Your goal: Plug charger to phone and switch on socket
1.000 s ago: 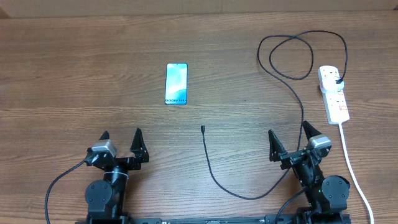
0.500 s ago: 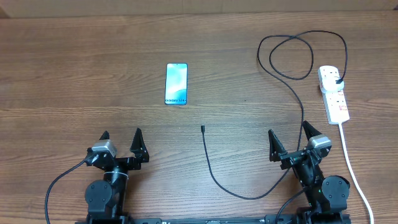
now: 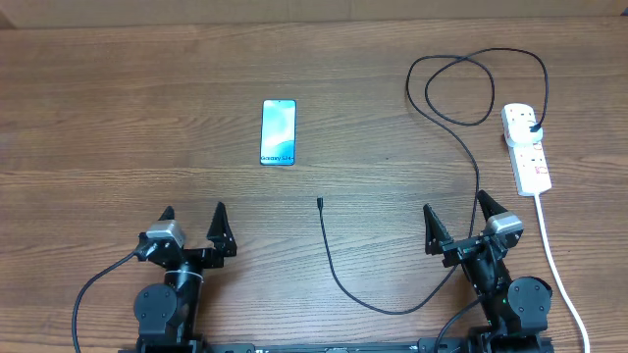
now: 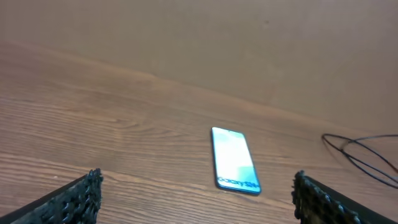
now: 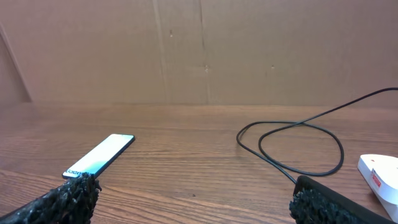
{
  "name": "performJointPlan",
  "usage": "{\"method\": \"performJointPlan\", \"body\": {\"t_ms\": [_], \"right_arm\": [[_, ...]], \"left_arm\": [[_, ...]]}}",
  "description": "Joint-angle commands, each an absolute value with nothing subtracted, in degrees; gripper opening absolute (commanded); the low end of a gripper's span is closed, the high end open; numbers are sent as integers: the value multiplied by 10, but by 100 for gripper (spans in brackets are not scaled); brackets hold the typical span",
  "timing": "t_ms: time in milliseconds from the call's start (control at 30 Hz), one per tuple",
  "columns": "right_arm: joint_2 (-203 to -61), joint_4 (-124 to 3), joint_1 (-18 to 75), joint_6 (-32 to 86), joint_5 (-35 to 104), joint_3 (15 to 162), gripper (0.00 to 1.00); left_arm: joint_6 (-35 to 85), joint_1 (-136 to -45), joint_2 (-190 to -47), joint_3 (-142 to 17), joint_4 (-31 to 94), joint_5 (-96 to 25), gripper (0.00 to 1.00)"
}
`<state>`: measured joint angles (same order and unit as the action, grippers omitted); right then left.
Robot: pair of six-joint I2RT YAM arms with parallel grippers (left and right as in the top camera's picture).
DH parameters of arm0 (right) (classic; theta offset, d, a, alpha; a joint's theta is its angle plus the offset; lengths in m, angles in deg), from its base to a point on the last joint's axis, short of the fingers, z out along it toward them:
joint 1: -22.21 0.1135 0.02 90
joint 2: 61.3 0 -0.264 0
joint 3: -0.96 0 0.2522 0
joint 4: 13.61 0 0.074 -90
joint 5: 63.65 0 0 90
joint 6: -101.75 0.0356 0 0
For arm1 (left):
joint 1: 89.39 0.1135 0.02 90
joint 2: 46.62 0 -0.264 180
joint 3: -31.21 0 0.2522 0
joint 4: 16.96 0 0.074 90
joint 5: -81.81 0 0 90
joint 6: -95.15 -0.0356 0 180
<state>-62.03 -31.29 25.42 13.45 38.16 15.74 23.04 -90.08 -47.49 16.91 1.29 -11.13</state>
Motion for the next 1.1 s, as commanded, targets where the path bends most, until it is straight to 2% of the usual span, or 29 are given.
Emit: {"method": "performJointPlan", "body": {"t_ms": [0, 167, 333, 467, 833, 933, 1067], "right_arm": [[-615, -309, 259, 134, 384, 152, 100], [-615, -309, 259, 134, 385, 152, 100], [-615, -309, 259, 134, 384, 152, 100], [-615, -309, 259, 134, 384, 152, 100], [-615, -309, 259, 134, 385, 152, 100], [-615, -310, 259, 134, 384, 152, 100], [-615, -309, 259, 134, 385, 152, 100]], "left_arm": [[234, -897, -469, 133, 53, -172, 100], [237, -897, -490, 8, 146, -195, 100], [244, -897, -608, -192, 249, -240, 100], [230, -897, -750, -369, 360, -263, 100], [144, -898, -1236, -958, 772, -266, 100], [151, -899, -1358, -1046, 835, -275, 100], [178, -899, -1469, -1046, 834, -291, 100]]}}
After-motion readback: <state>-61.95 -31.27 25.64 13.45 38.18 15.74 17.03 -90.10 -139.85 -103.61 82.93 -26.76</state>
